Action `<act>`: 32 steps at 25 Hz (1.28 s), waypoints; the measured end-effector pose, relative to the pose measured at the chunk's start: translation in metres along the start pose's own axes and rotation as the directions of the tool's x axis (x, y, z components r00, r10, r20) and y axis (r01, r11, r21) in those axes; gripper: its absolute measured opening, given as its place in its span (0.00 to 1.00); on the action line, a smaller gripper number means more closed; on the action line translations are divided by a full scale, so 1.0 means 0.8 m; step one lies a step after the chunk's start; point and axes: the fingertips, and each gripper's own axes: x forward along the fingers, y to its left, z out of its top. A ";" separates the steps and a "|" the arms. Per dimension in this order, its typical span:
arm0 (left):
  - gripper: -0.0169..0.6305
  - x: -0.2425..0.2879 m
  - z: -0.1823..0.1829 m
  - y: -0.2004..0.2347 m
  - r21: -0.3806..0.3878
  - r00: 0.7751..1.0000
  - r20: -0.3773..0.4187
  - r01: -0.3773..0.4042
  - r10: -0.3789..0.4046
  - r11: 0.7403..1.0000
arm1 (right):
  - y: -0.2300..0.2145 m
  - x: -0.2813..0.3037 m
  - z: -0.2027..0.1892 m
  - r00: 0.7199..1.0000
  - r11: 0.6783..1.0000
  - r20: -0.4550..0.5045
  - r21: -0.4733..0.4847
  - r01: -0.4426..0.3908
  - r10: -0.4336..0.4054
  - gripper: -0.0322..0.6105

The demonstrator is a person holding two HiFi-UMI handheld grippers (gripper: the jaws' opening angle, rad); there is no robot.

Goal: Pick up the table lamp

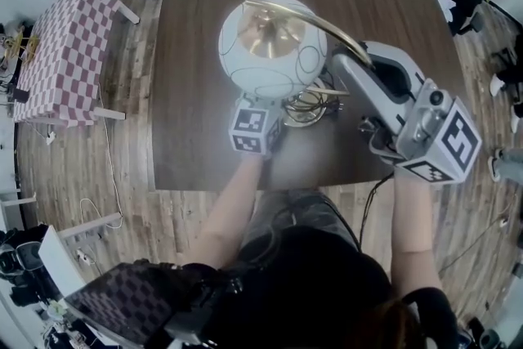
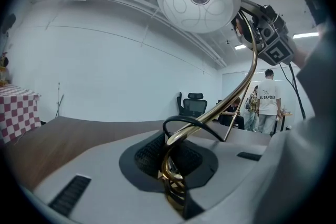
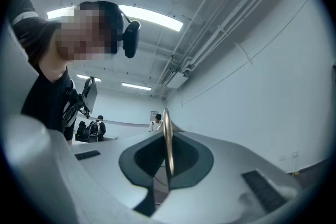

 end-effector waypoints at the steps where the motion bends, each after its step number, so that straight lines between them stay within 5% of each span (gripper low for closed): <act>1: 0.07 -0.001 0.003 0.000 0.002 1.000 0.000 -0.001 0.001 1.000 | 0.001 0.000 0.003 1.000 1.000 0.002 -0.001 0.000 0.000 0.05; 32: 0.07 -0.038 0.045 -0.006 -0.002 1.000 -0.015 -0.005 0.005 1.000 | 0.034 0.020 0.050 0.998 0.998 -0.012 0.007 -0.061 0.061 0.05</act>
